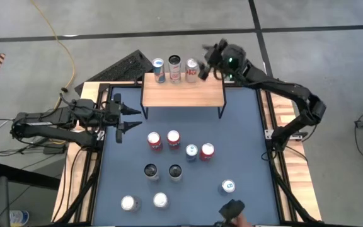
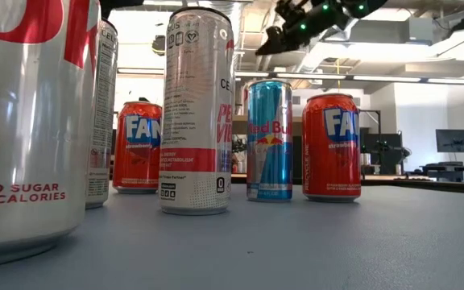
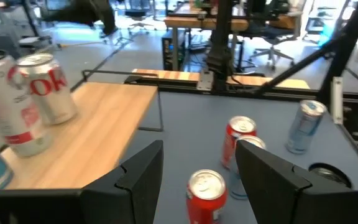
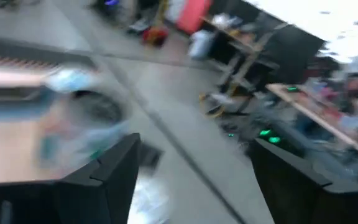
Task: Place canned beverage on shelf
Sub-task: Put the right silver soda can on the shelf
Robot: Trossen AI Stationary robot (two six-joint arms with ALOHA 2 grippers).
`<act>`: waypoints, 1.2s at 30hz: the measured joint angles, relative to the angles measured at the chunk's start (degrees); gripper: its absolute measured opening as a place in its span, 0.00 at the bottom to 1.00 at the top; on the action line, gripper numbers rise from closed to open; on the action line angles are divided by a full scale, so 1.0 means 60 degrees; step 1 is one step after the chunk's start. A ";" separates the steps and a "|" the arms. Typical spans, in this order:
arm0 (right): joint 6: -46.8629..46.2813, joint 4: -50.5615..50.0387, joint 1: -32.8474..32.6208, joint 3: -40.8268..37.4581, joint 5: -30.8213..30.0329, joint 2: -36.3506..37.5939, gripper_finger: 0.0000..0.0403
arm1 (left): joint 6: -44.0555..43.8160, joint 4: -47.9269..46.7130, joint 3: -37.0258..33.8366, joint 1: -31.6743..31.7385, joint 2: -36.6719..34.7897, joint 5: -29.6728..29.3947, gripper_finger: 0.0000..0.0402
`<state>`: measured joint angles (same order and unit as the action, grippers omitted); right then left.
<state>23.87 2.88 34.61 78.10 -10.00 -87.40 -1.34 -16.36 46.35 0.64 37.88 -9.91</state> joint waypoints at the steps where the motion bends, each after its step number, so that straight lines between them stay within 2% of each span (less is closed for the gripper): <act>1: -0.0013 -0.0065 0.0157 0.0198 -0.0060 -0.0109 0.70 | -0.0001 -0.0001 0.0000 -0.0004 0.0002 0.0003 0.48; 5: -0.0231 -0.0323 0.0628 0.0833 -0.0034 -0.0627 0.57 | -0.0001 -0.0031 0.0000 -0.0004 0.0001 0.0004 0.48; 11: -0.0042 -0.1301 0.1076 0.2108 0.0232 -0.1669 0.28 | -0.0034 -0.0124 0.0000 -0.0004 0.0002 0.0004 0.48; 15: 0.0263 -0.2646 0.1105 0.3086 0.0263 -0.2358 0.10 | -0.0071 -0.0191 0.0000 -0.0004 0.0002 0.0004 0.48; 17: 0.0557 -0.3456 0.1126 0.3569 0.0608 -0.2506 0.03 | -0.0110 -0.0195 0.0000 -0.0004 0.0002 0.0004 0.48; 20: 0.0835 -0.4343 0.1134 0.4207 0.0927 -0.2671 0.02 | -0.0111 -0.0261 0.0000 -0.0004 -0.0001 0.0004 0.48; 25: 0.1178 -0.4889 0.1254 0.4711 0.1178 -0.2691 0.00 | -0.0122 -0.0395 0.0000 -0.0004 0.0000 0.0005 0.48; 30: 0.1301 -0.5233 0.1385 0.4778 0.1793 -0.2691 0.00 | -0.0147 -0.0397 0.0000 -0.0004 -0.0001 0.0033 0.48; 36: 0.1616 -0.5310 0.1338 0.4774 0.1983 -0.2874 0.00 | -0.0100 -0.0393 0.0000 -0.0004 0.0002 0.0029 0.48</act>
<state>33.56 -28.98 42.63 106.74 1.89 -104.64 -1.93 -18.72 46.35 0.62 37.89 -9.74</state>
